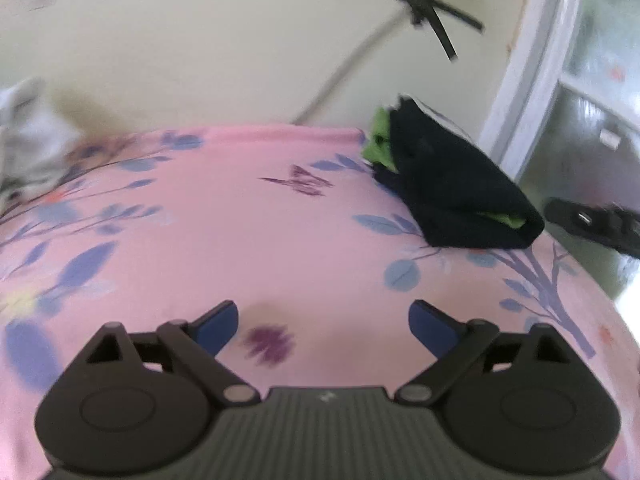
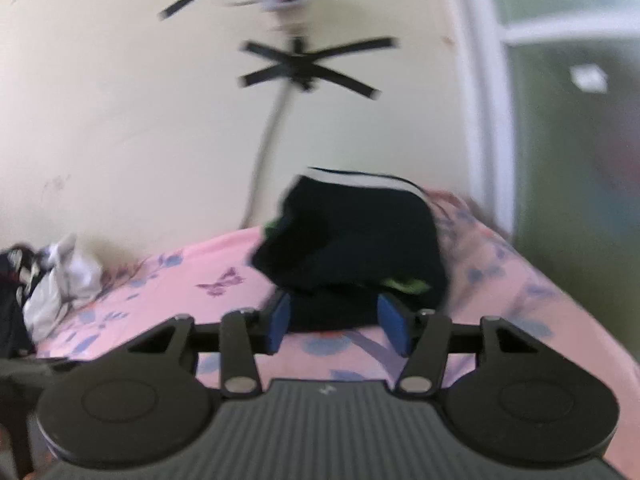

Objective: Fold small clothes
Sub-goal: 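Open both grippers and withdraw them from the placed sweater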

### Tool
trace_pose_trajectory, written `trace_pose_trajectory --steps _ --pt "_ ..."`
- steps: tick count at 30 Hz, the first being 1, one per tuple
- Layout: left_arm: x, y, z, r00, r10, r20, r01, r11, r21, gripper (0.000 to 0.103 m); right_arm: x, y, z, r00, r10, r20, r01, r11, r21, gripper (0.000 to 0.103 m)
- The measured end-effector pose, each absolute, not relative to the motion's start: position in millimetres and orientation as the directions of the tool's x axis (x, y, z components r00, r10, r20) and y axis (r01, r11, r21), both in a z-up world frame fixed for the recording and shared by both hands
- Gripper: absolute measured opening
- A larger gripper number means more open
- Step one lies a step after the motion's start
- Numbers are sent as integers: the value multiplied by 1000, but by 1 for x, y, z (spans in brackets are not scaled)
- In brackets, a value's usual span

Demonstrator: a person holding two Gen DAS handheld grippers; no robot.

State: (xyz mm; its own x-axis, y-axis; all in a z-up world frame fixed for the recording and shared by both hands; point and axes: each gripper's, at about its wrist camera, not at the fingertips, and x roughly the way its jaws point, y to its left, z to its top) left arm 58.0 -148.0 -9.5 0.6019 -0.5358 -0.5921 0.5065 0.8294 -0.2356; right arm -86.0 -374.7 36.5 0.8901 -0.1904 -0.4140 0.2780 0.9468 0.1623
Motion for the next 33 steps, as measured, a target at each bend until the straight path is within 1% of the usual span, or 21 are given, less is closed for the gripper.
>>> trace_pose_trajectory --steps 4,7,8,9,10,11,12,13,15,16,19,22,23,24,25,26,27,29,30,31,33 --pt "49 -109 -6 650 -539 -536 446 841 -305 97 -16 -353 34 858 -213 -468 254 967 26 68" --pt "55 -103 -7 626 -580 -521 454 815 -361 98 42 -345 11 795 -296 -529 285 953 -104 69" --pt "59 -103 -8 610 -596 -521 461 803 -379 98 55 -345 5 773 -332 -541 305 942 -142 66" --pt "62 -101 -9 595 -617 -516 466 787 -403 98 64 -347 3 759 -359 -544 320 932 -169 49" --pt "63 -100 -10 585 -628 -513 467 778 -421 98 72 -352 3 749 -362 -556 314 931 -184 20" --pt "66 -98 -12 572 -638 -515 462 770 -440 98 75 -360 6 742 -341 -577 295 939 -175 3" --pt "69 -97 -15 555 -648 -523 456 762 -460 98 73 -365 14 740 -321 -592 268 947 -178 0" --pt "70 -95 -16 550 -654 -520 454 756 -471 99 69 -365 23 740 -328 -587 237 944 -229 0" --pt "70 -97 -16 545 -655 -523 458 755 -469 99 56 -358 40 742 -390 -545 176 898 -404 0" --pt "69 -99 -16 545 -651 -528 463 759 -459 100 48 -357 46 744 -394 -539 152 886 -438 0" --pt "66 -107 -15 527 -659 -536 493 751 -439 100 27 -351 48 747 -365 -556 86 882 -463 0" --pt "64 -108 -15 521 -667 -533 506 744 -436 100 37 -345 6 696 -343 -630 68 906 -418 0" --pt "64 -108 -15 525 -666 -530 506 745 -435 100 42 -343 -14 680 -345 -647 79 912 -403 3" --pt "64 -107 -15 529 -663 -529 503 747 -434 100 40 -336 -24 711 -375 -595 109 894 -434 11" --pt "65 -107 -15 534 -657 -532 497 753 -431 100 40 -330 -31 724 -397 -564 120 878 -464 13" --pt "65 -107 -15 538 -652 -534 493 757 -429 100 39 -327 -33 722 -410 -557 128 871 -475 14" --pt "65 -107 -15 543 -648 -534 491 761 -424 100 34 -328 -28 717 -394 -575 133 887 -442 20" --pt "63 -109 -14 561 -626 -541 485 779 -398 100 12 -332 -8 740 -314 -595 160 941 -298 33" --pt "61 -112 -14 571 -613 -546 485 788 -379 100 -5 -335 1 766 -268 -584 178 962 -208 52" --pt "59 -115 -13 580 -600 -551 487 797 -357 100 -25 -338 7 798 -206 -565 178 978 -105 58" --pt "54 -122 -12 599 -568 -565 492 817 -301 100 -63 -333 7 829 -153 -538 195 981 21 56"
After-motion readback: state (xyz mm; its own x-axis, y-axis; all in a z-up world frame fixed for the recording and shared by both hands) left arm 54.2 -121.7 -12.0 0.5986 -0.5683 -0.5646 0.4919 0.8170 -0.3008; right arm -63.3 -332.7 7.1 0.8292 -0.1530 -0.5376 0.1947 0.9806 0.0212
